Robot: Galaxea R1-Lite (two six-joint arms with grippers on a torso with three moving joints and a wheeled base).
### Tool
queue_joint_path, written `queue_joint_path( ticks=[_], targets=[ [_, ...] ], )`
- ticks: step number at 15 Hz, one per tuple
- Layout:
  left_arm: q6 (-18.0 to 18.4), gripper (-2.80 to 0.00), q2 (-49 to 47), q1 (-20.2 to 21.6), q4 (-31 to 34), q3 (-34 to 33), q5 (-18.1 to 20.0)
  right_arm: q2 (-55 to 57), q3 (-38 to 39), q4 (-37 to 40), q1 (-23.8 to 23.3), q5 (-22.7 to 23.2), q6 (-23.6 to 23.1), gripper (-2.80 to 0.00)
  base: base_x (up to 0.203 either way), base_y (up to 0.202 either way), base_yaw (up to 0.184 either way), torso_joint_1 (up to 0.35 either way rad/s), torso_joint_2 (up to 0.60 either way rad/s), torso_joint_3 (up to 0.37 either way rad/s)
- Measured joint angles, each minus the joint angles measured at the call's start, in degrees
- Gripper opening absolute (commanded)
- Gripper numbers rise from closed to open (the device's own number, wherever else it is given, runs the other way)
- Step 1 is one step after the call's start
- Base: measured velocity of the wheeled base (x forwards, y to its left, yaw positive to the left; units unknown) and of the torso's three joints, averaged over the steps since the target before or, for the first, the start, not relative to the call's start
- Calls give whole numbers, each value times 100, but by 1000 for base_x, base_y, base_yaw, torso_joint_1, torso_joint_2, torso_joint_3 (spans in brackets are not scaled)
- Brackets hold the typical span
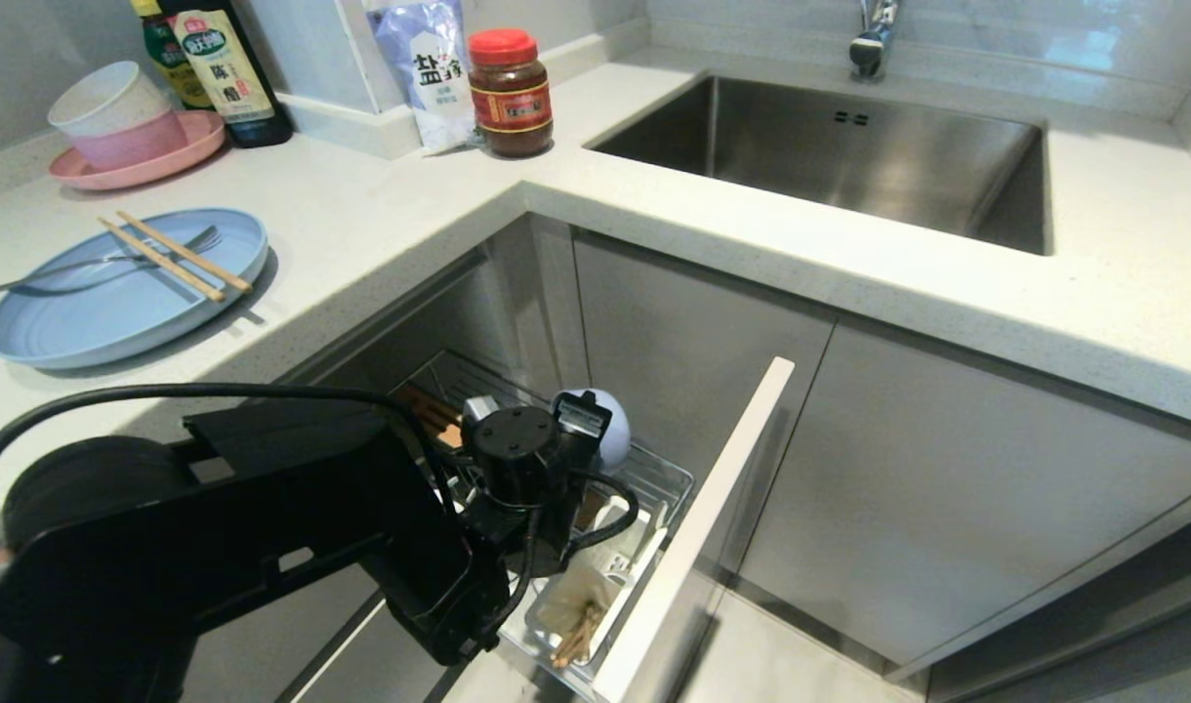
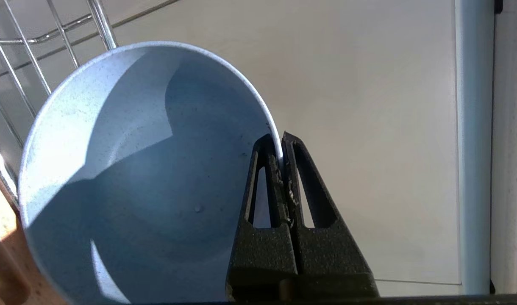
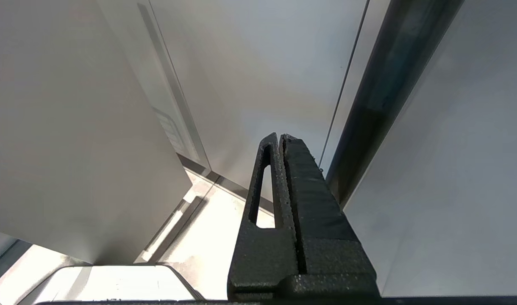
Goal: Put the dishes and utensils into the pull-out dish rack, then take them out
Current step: Pick up the bowl and place it in the cupboard
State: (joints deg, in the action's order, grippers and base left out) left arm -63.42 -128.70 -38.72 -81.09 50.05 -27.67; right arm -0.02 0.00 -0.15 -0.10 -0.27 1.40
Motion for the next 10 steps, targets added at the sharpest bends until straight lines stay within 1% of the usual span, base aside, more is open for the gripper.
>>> queue_joint_path(
  ticks=[10],
  targets=[
    [-9,-280,-160,11,37,77,-12,0,0,-1,0,0,0,-280,0,0,0,0,0,0]
  ],
)
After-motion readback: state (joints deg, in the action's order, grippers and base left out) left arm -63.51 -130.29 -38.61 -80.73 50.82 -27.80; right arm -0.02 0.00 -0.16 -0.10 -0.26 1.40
